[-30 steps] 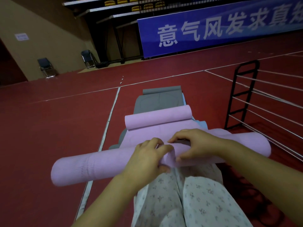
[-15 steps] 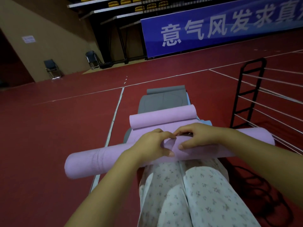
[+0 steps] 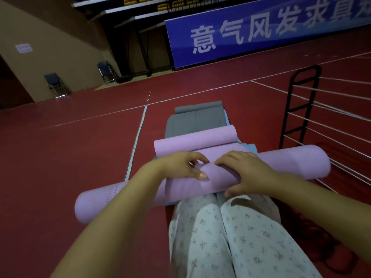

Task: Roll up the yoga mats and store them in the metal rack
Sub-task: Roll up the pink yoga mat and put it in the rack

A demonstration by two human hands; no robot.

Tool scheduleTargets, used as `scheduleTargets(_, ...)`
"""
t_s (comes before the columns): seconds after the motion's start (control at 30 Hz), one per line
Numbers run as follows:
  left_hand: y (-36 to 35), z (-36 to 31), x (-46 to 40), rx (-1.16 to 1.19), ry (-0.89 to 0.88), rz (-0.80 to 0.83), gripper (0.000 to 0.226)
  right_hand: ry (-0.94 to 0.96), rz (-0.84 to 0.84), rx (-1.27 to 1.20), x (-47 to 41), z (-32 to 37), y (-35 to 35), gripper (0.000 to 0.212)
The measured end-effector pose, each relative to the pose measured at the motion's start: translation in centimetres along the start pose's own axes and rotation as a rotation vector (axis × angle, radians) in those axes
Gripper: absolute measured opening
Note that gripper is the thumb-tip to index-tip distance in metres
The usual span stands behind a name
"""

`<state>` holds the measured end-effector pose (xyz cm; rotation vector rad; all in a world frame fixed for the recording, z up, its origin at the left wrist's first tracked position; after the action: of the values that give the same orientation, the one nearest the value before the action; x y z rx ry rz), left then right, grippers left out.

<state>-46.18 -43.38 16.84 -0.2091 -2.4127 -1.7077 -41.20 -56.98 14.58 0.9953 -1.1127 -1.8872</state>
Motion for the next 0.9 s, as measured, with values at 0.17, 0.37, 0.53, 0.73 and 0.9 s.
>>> scheduleTargets(0.17, -0.5, 0.1, 0.6, -0.226, -0.062, -0.185, 0.052, 0.013, -0.012, -0.034, -0.7, -0.6, 0.0, 0.083)
scheduleTargets(0.37, -1.5, -0.5, 3.4, -0.277, -0.161, -0.584, 0.054, 0.034, 0.029, -0.086, -1.7, -0.8, 0.1, 0.074)
scheduleTargets(0.53, -2.7, -0.4, 2.6, -0.430, -0.087, -0.486, 0.082, -0.003, 0.067, -0.174, -2.2, -1.2, 0.4, 0.063)
scheduleTargets(0.73, -2.3, -0.3, 1.7, -0.520, -0.027, -0.415, 0.081, -0.035, 0.166, -0.113, -3.4, -0.9, 0.4, 0.058)
scheduleTargets(0.9, -1.7, -0.1, 1.6, -0.444, -0.066, -0.403, 0.078, -0.058, 0.202, 0.245, -2.3, 0.0, -1.5, 0.089)
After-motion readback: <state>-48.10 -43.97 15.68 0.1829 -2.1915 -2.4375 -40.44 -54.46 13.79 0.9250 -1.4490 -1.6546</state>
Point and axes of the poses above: each hand's wrist, its own x-axis away from the middle knuckle, its own y-axis out of the back of the hand, z = x × y, the point moved 8 cm from there along -x, towards the middle knuckle, and after that the axes turned 7 degrees about -x, right-handed, at the moved point
